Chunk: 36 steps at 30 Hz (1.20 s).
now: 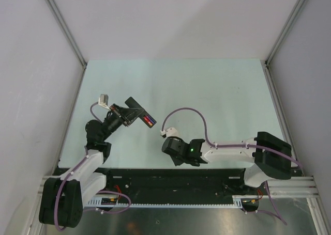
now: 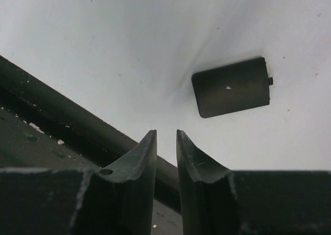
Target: Load the batteries into the remote control
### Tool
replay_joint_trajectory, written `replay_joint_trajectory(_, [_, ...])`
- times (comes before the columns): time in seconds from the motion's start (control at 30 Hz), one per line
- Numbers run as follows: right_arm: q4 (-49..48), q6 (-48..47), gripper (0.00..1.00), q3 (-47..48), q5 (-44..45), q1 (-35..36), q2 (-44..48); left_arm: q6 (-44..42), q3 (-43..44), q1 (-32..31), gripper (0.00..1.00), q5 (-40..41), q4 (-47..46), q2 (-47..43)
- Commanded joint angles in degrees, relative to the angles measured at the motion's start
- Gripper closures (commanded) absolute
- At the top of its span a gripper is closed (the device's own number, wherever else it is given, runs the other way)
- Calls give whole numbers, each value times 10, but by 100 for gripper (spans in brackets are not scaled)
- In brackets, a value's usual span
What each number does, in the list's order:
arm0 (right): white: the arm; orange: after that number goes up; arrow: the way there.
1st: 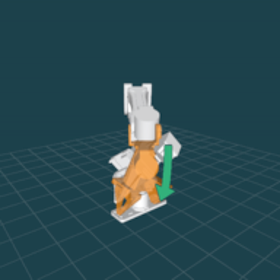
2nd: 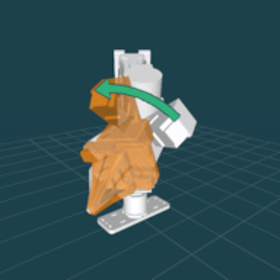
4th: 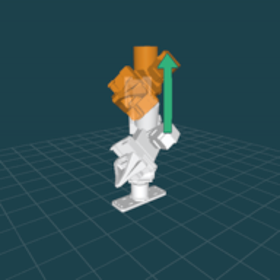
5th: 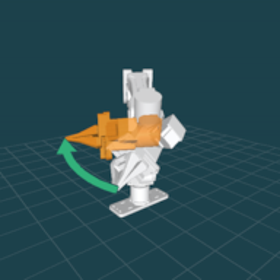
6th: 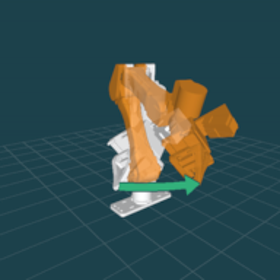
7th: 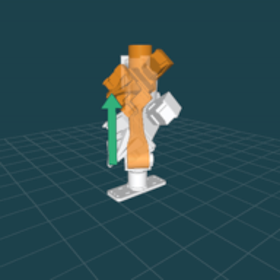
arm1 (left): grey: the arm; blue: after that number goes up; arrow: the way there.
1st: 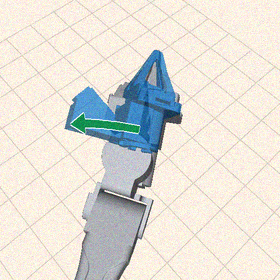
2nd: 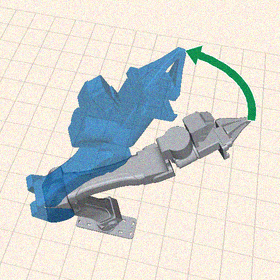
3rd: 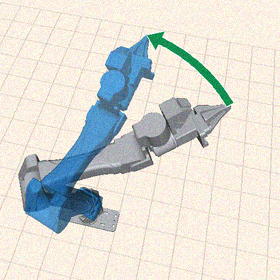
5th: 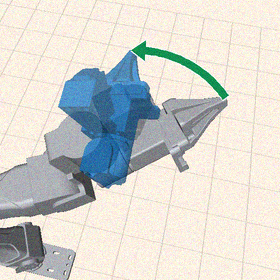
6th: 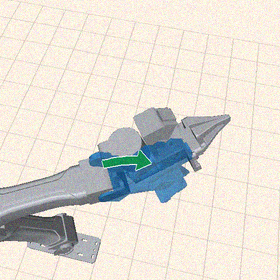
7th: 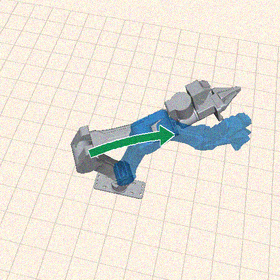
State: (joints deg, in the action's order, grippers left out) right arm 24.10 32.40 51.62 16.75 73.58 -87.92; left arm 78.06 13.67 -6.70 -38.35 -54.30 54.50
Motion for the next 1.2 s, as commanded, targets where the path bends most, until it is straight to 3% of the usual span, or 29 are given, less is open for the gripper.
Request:
replay_joint_trajectory(0.0, [-37,7,74,2,2,-8,-22,8,-7,10,100,-20,-10,-26])
replay_joint_trajectory(0.37, [-37,-35,76,-32,10,-59,-39,9,-10,12,100,-20,0,-41])
replay_joint_trajectory(0.7, [-24,-101,72,-64,9,-174,19,4,-8,14,100,-18,3,-33])
replay_joint_trajectory(0.77, [-26,-101,69,-64,0,-181,43,4,-7,14,100,-20,4,-31])
replay_joint_trajectory(0.9, [-9,-80,47,-61,5,-162,94,2,-3,14,100,-24,6,-32])
replay_joint_trajectory(1.0, [1,-66,38,-56,0,-156,112,2,-2,14,100,-26,7,-30])
replay_joint_trajectory(1.17, [-1,-79,29,-21,5,-144,78,2,-3,14,100,-28,8,-30])
